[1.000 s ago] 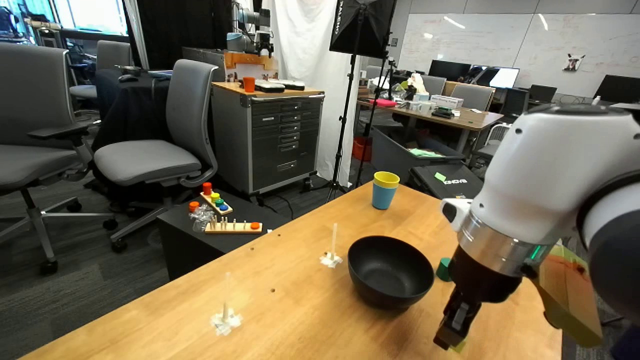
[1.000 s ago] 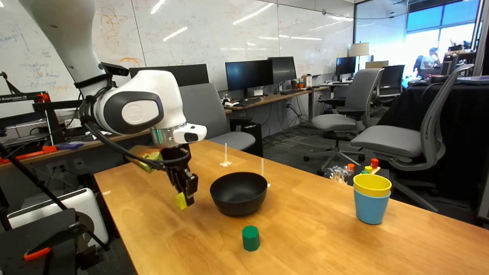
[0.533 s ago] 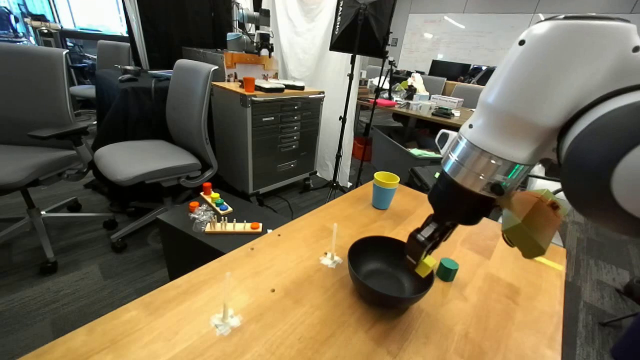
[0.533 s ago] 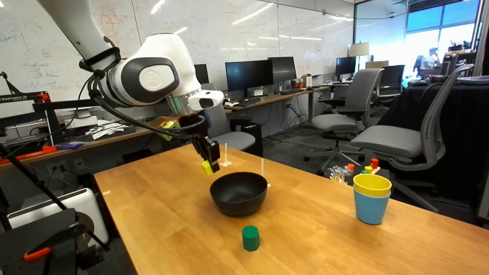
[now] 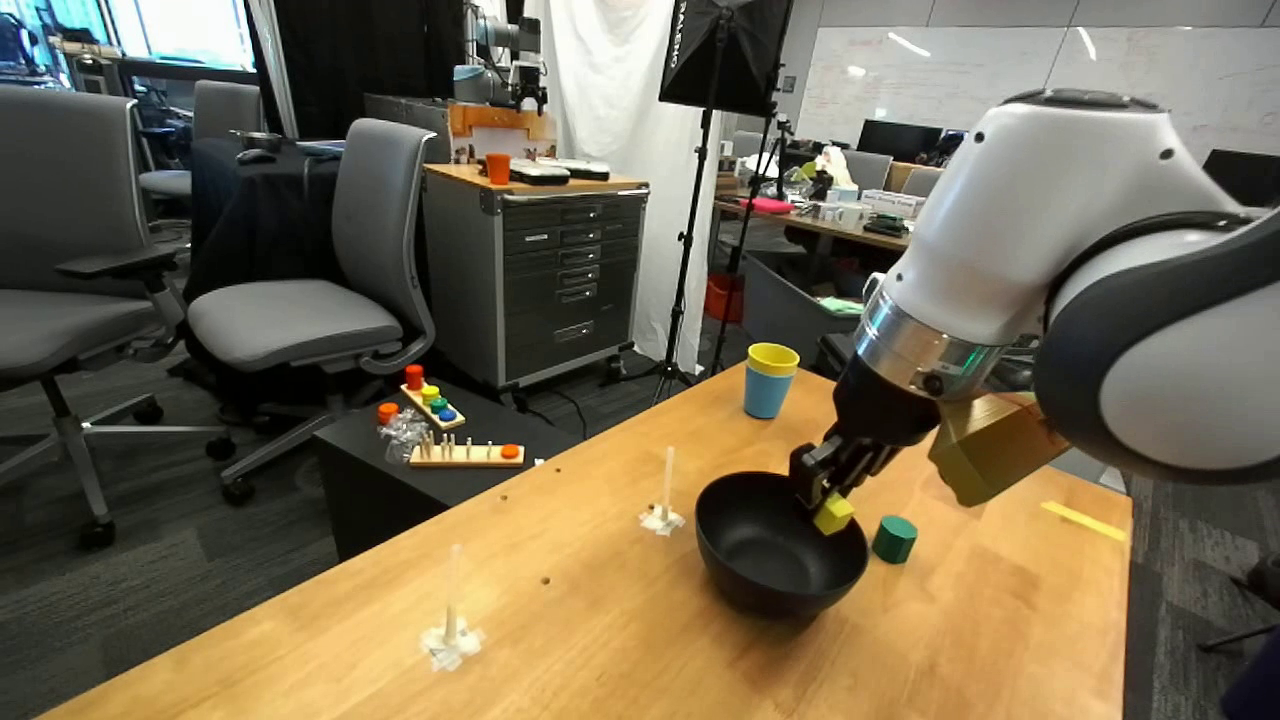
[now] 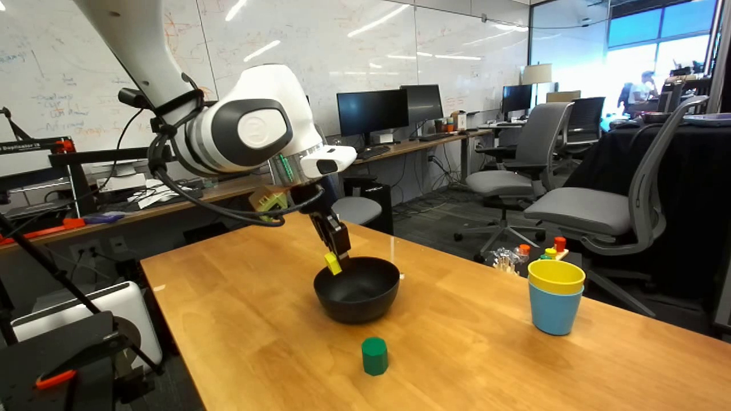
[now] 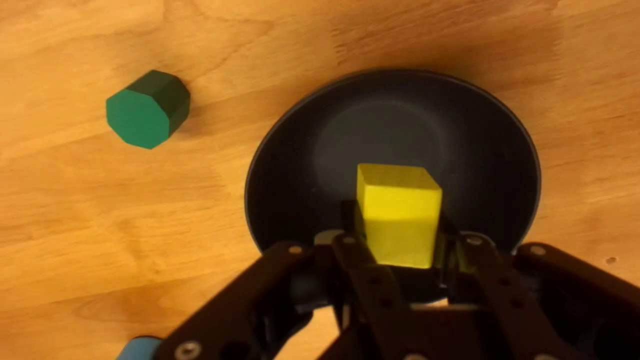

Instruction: Put the cubes in the black bowl

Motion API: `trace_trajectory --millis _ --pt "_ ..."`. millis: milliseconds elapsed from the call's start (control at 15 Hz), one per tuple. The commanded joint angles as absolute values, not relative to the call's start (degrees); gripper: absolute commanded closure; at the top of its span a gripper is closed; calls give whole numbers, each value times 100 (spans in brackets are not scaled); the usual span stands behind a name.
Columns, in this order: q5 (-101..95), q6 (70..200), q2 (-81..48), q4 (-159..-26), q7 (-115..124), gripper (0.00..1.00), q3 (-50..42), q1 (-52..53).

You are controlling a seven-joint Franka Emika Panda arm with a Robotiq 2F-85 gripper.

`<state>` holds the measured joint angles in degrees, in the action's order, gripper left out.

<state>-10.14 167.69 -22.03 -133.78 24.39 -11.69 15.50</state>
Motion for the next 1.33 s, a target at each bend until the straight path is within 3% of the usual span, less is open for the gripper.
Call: trace_trajectory --millis 0,867,933,1067,1267 --pt "-1102 16938 -2756 -13032 2902 92 -1602 1996" --pt "-804 16935 -3578 -12597 3067 88 -2078 2595" --pt "-793 16931 -3591 -12593 3070 82 -2092 2618" --pt "-769 16929 -3593 -12602 3075 44 -2120 2673" --pt "-735 16919 -3540 -12639 3066 32 -2126 2732"
